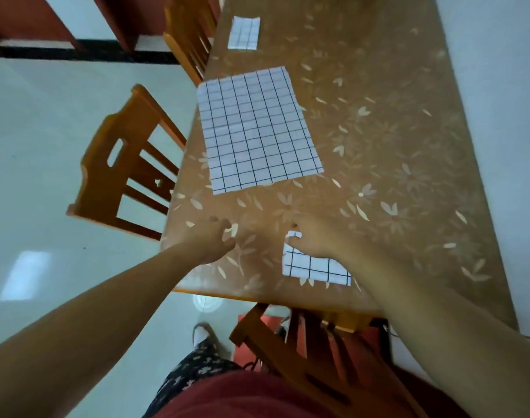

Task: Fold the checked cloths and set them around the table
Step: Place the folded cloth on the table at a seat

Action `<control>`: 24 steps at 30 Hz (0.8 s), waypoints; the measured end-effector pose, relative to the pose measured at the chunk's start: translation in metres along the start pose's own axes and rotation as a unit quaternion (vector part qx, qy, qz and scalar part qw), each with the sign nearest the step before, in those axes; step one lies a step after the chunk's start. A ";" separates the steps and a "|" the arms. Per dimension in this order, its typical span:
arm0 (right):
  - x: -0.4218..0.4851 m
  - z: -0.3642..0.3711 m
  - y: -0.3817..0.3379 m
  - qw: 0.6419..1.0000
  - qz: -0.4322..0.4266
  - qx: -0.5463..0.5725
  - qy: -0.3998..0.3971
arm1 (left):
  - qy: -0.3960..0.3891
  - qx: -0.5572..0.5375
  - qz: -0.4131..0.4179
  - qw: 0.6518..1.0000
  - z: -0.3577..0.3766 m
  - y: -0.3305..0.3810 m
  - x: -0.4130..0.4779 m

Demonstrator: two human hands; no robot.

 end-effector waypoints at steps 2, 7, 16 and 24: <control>0.003 -0.014 -0.025 0.999 -0.012 -0.024 -0.019 | 0.020 0.000 -0.008 1.000 -0.016 -0.016 -0.013; 0.012 -0.035 -0.090 0.998 -0.011 -0.043 -0.037 | 0.031 -0.063 -0.027 0.997 -0.045 -0.059 -0.045; 0.025 -0.049 -0.251 0.995 -0.019 -0.094 0.016 | 0.066 -0.070 -0.046 0.994 -0.089 -0.198 -0.102; 0.059 -0.036 -0.413 0.991 -0.039 -0.117 0.043 | 0.088 -0.075 -0.079 0.990 -0.118 -0.362 -0.153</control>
Point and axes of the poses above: each hand's wrist, its own x-axis towards the middle knuckle, its own z-axis out of the palm, y = z × x, the point moved 1 cm from there along x, towards the middle knuckle, and after that the axes turned 8 degrees about -x, right-handed, at the moved point
